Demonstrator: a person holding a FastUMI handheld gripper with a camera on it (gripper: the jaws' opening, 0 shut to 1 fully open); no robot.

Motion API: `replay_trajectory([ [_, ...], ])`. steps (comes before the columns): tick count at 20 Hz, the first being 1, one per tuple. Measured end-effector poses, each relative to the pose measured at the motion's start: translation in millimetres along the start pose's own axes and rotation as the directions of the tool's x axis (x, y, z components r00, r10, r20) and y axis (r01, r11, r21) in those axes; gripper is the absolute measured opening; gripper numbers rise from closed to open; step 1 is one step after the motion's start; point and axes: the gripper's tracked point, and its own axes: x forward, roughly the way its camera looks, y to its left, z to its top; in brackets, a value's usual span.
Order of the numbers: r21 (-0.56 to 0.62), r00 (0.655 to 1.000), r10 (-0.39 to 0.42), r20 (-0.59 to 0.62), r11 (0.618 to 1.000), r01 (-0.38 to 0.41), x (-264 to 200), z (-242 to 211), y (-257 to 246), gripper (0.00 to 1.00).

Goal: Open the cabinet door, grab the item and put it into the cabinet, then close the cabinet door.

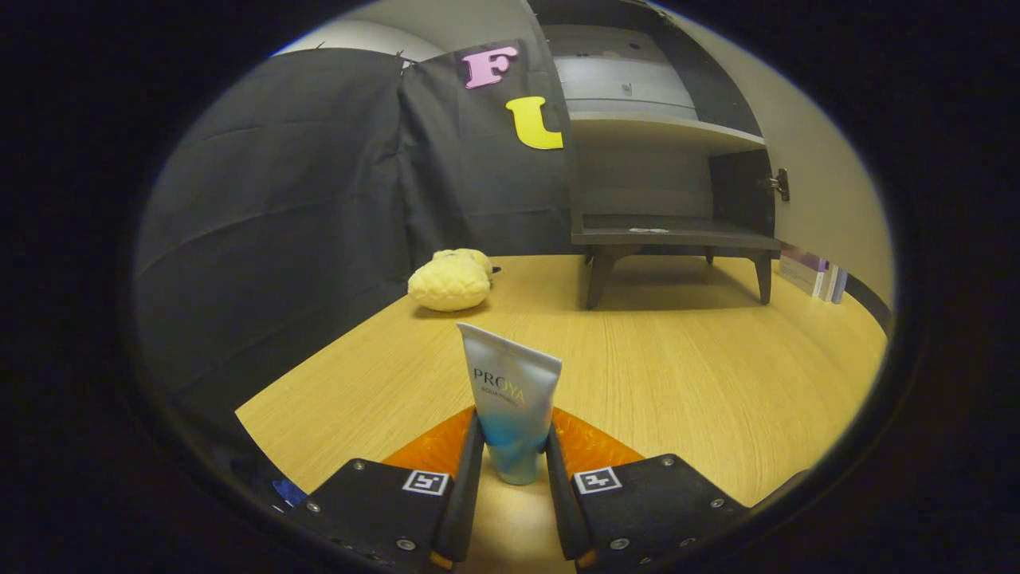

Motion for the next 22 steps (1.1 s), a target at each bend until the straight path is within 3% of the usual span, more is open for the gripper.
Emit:
replay_trajectory([
  [10,-0.037,0.991,-0.085,0.105,0.995,0.09,-31.9,151.4,-92.3,0.42],
  [17,-0.06,0.963,-0.165,0.213,0.981,0.182,-26.6,301.7,-149.0,0.43],
  [22,-0.084,0.947,-0.166,0.274,0.977,0.195,-3.9,412.1,-173.2,0.42],
])
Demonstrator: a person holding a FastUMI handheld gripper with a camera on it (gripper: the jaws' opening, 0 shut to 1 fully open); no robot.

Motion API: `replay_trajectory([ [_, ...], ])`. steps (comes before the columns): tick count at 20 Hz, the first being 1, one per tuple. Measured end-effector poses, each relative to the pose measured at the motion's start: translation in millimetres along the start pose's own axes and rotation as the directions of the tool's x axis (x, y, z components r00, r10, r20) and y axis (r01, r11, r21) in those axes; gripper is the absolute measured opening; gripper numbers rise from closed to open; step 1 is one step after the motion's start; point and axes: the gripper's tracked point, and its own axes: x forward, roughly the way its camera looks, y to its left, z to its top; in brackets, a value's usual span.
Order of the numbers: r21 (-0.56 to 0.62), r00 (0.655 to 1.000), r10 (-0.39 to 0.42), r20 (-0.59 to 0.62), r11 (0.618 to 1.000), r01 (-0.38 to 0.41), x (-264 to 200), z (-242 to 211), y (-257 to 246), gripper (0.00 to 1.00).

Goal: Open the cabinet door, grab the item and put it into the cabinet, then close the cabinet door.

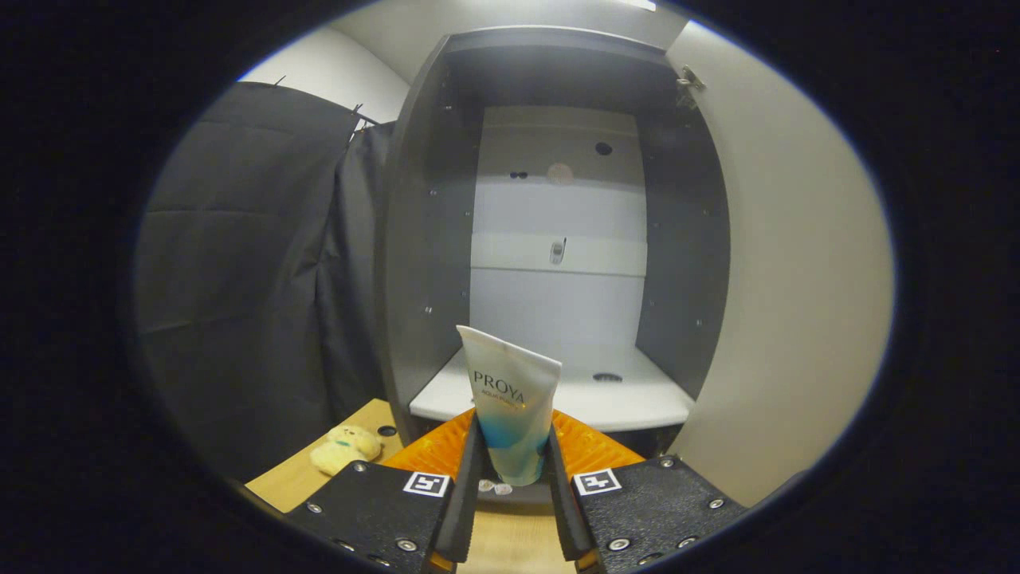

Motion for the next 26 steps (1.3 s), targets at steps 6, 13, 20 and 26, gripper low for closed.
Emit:
replay_trajectory([
  [6,0.023,1.0,0.021,0.003,1.0,-0.021,69.5,40.1,-10.0,0.42],
  [13,-0.011,1.0,-0.012,-0.025,1.0,0.012,131.6,38.4,-37.6,0.42],
  [20,0.03,0.994,-0.026,-0.103,0.999,0.029,181.9,-0.4,-59.3,0.42],
  [26,0.013,0.994,-0.014,-0.11,1.0,0.015,193.8,-13.3,-53.6,0.42],
])
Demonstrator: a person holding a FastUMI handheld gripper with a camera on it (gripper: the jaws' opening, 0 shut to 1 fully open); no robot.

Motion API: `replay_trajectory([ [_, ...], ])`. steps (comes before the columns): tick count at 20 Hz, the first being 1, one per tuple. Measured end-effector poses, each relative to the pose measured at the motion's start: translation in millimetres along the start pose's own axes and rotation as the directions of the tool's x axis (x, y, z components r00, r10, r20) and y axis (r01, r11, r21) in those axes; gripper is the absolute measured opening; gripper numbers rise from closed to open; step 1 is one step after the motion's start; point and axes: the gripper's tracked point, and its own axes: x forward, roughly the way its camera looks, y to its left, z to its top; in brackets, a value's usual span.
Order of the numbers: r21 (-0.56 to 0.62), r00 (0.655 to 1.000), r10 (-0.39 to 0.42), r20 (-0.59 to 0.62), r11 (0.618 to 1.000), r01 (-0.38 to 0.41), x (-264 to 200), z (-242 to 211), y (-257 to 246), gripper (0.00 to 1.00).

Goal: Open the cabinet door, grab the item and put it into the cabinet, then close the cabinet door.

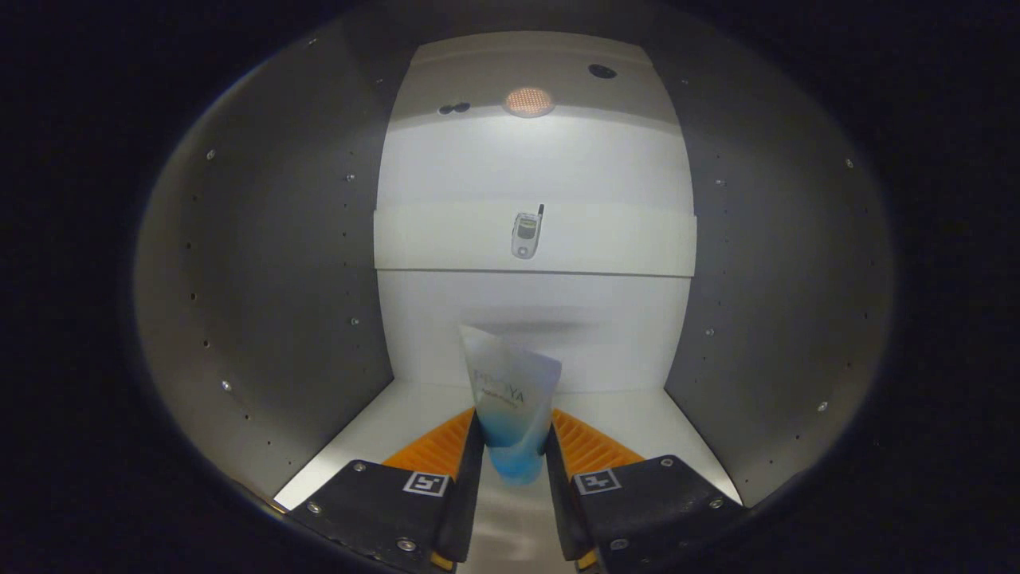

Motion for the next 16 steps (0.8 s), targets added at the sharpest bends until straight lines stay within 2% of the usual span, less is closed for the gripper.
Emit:
replay_trajectory([
  [7,0.033,1.0,-0.006,-0.004,0.999,0.006,0.1,-17.9,-2.8,0.46],
  [9,0.047,0.999,-0.034,-0.007,0.998,0.035,0.4,-18.8,-7.9,0.47],
  [10,0.04,0.998,-0.057,-0.011,0.998,0.058,1.9,-19.4,-12.3,0.57],
  [13,0.03,0.999,-0.044,0.009,0.999,0.044,-0.2,-16.4,-7.0,0.89],
  [16,0.045,0.997,-0.074,0.025,0.996,0.073,-1.7,-15.4,-13.2,0.93],
])
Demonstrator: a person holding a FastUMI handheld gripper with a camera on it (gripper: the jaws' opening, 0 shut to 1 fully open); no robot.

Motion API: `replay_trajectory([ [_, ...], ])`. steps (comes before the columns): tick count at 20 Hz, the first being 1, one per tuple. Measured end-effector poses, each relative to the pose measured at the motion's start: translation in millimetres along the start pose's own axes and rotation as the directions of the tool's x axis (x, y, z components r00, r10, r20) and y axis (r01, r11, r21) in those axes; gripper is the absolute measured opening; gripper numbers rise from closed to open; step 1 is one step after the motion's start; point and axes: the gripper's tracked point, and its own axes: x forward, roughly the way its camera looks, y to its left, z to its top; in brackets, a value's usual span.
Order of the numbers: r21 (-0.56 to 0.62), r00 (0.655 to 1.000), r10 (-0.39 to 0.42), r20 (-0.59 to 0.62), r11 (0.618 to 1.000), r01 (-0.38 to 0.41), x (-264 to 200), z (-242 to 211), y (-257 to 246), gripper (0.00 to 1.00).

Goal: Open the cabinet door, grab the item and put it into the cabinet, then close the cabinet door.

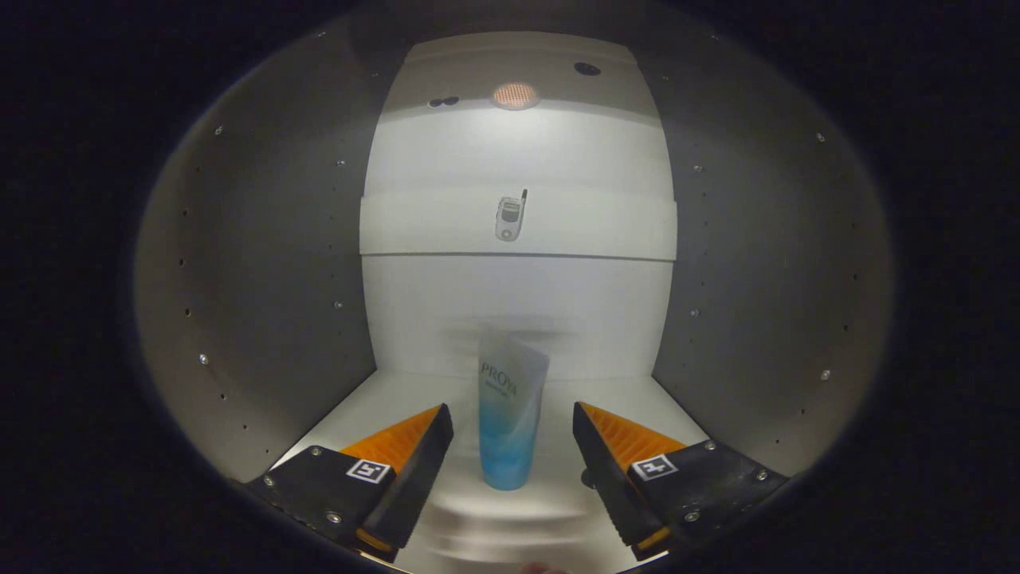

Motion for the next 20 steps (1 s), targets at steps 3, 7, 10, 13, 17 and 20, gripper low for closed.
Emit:
replay_trajectory([
  [3,0.06,1.0,0.012,0.01,0.998,-0.013,-8.7,7.1,1.4,0.94],
  [7,0.092,0.998,0.035,0.044,0.995,-0.039,-35.9,25.3,6.3,0.94],
  [10,0.086,0.996,0.03,0.086,0.996,-0.037,-68.0,47.1,4.4,0.93],
  [13,0.113,0.996,0.047,0.08,0.992,-0.056,-107.7,54.5,7.2,0.93],
  [17,0.161,0.987,0.12,0.103,0.978,-0.136,-181.6,59.5,10.6,0.93],
  [20,0.148,0.986,0.101,0.135,0.982,-0.121,-248.5,62.8,-2.7,0.93],
])
